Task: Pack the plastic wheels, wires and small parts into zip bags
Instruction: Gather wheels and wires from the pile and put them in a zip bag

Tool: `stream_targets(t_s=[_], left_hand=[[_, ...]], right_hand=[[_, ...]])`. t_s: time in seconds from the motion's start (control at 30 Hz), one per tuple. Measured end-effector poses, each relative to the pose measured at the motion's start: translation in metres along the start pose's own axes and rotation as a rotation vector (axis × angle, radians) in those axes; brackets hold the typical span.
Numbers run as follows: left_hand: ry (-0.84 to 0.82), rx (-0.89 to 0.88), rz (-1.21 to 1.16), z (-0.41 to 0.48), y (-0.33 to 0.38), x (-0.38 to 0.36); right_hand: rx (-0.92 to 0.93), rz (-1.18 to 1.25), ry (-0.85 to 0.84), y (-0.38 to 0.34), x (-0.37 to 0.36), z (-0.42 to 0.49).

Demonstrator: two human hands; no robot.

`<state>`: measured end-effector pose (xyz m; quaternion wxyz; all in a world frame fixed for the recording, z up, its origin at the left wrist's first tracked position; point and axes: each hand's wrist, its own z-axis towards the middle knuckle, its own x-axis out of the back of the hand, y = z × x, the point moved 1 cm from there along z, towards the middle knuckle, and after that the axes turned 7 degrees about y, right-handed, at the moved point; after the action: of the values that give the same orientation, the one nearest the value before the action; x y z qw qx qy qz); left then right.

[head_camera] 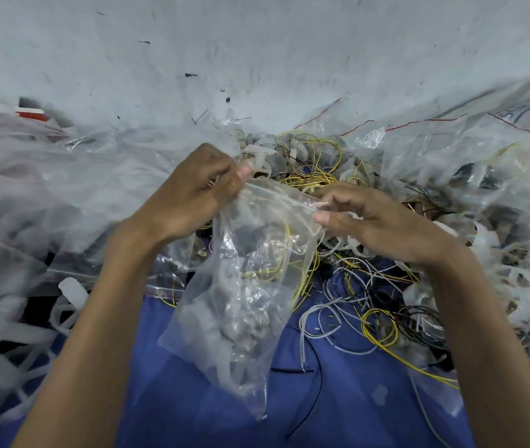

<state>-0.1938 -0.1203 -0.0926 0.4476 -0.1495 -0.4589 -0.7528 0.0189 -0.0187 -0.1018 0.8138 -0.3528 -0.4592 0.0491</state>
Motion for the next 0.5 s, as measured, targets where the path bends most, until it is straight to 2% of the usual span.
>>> stream_targets(t_s=[0.13,0.23,0.3,0.37,0.4,0.47,0.5], left_hand=[[-0.136,0.284,0.016,-0.005,-0.022,0.0],[-0.1,0.279,-0.017,-0.004,-0.026,0.001],[0.063,0.194,0.016,0.0,-0.02,0.006],[0.308,0.073,0.021,0.003,-0.004,0.016],[0.413,0.021,0.0,0.003,0.008,0.02],[0.541,-0.056,0.043,-0.002,0.036,0.018],[0.554,-0.081,0.097,-0.004,0.049,0.011]], right_hand=[[-0.155,0.175,0.026,0.013,-0.001,0.002],[-0.172,0.191,0.019,0.018,-0.005,0.001],[-0.135,0.302,0.164,0.012,-0.008,0.004],[-0.122,0.418,0.347,0.005,-0.011,0.007],[-0.128,0.396,0.421,0.0,-0.011,0.009],[-0.149,0.215,0.439,-0.008,-0.011,0.011],[-0.157,0.176,0.36,-0.01,-0.011,0.01]])
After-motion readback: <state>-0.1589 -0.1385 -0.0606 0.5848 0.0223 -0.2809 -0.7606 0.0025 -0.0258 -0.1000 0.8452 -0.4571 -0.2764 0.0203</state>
